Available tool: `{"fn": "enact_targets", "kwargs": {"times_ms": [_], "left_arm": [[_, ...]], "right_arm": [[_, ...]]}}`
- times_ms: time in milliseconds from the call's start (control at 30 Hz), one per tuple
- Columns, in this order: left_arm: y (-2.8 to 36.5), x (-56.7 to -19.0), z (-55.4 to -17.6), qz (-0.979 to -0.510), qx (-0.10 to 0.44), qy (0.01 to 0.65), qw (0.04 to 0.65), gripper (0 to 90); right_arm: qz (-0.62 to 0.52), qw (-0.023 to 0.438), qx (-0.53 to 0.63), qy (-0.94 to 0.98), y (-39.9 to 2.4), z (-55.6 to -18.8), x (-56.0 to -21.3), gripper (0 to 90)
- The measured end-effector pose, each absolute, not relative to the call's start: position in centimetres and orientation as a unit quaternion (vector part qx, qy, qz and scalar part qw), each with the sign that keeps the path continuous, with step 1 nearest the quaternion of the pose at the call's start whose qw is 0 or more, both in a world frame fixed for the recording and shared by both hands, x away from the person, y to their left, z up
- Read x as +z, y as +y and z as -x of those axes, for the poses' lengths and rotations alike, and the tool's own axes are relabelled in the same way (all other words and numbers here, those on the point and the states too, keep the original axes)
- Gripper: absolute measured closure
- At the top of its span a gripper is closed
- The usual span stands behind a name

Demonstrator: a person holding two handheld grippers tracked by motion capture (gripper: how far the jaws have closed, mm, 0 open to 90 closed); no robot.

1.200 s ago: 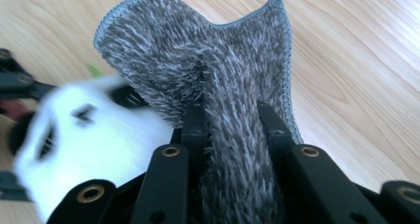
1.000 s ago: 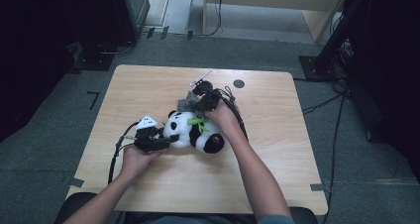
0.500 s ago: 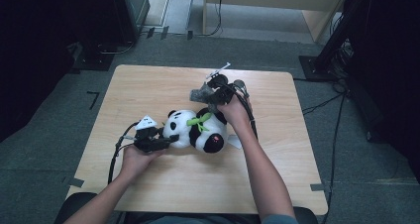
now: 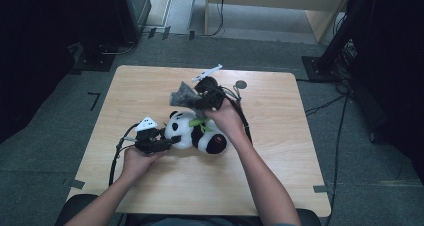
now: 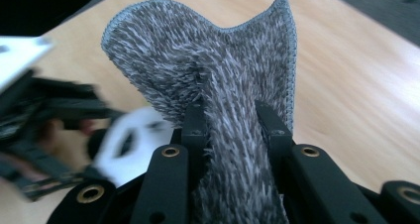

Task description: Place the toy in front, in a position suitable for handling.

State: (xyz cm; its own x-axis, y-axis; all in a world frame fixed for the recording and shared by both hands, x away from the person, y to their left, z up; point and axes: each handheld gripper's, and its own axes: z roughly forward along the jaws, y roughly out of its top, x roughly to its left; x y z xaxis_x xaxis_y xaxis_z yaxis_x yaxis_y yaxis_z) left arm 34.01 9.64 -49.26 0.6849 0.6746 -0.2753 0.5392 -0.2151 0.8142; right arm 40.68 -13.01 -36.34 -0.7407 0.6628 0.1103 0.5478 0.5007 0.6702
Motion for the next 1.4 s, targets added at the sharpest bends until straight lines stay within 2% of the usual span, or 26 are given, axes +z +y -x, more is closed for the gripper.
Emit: {"fn": "enact_targets", "kwargs": {"times_ms": [167, 367, 633, 1200, 1400], "left_arm": [[9.7, -49.2, -34.0, -0.774, 0.066, 0.393, 0.492, 40.5], [9.8, -49.2, -34.1, -0.771, 0.053, 0.398, 0.495, 40.9], [9.8, -49.3, -34.2, -0.775, 0.053, 0.396, 0.489, 42.6], [9.7, -49.3, -34.1, -0.776, 0.063, 0.39, 0.492, 42.6], [9.7, -49.5, -33.9, -0.772, 0.068, 0.389, 0.498, 42.2]], "right_arm": [[-0.314, 0.055, 0.338, 0.886, -10.0, -39.0, -37.3, 72.0], [-0.29, 0.064, 0.309, 0.904, -8.7, -37.2, -38.8, 72.8], [-0.267, 0.086, 0.289, 0.915, -9.4, -36.7, -39.4, 74.4], [-0.317, 0.027, 0.295, 0.901, -13.8, -37.1, -37.6, 74.3], [-0.321, 0.084, 0.326, 0.885, -12.6, -37.9, -35.5, 73.8]]}}
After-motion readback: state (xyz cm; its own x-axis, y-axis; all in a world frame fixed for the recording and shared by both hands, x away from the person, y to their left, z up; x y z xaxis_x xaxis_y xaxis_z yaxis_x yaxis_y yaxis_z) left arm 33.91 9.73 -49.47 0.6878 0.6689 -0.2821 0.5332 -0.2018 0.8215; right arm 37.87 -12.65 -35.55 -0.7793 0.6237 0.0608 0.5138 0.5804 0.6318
